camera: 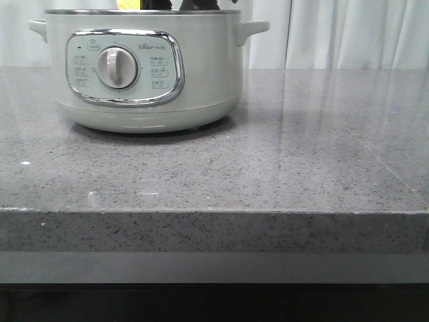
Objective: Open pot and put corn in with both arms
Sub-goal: 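Lower the corn into the pot and open the right gripper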
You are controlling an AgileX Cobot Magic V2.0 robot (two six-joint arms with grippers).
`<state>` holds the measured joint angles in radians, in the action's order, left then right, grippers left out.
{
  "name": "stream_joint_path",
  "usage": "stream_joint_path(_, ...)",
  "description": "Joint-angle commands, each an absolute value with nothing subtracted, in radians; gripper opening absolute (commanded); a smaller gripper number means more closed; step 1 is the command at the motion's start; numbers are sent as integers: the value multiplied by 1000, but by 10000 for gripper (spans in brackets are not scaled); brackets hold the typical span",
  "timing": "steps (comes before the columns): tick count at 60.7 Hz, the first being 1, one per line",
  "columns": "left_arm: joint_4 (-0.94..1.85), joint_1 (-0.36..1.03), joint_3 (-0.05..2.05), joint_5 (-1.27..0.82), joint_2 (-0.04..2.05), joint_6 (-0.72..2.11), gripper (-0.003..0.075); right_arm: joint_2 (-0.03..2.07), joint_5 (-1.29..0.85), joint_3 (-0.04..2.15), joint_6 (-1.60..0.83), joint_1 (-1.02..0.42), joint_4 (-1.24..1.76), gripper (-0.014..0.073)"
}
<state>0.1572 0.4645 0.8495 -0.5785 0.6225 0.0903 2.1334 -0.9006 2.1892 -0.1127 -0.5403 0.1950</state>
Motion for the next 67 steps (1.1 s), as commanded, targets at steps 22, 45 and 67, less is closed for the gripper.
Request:
stream_joint_path(22,171,470,889,-430,616,91,209,2067,-840,2227,-120,-543,208,521)
stream_joint_path(45,171,470,889,-430,616,91,209,2032,-855,2227,-120,-543,208,521)
stream_joint_path(67,171,470,889,-430,616,91,209,1832,-977,2207,-65,-526,208,520)
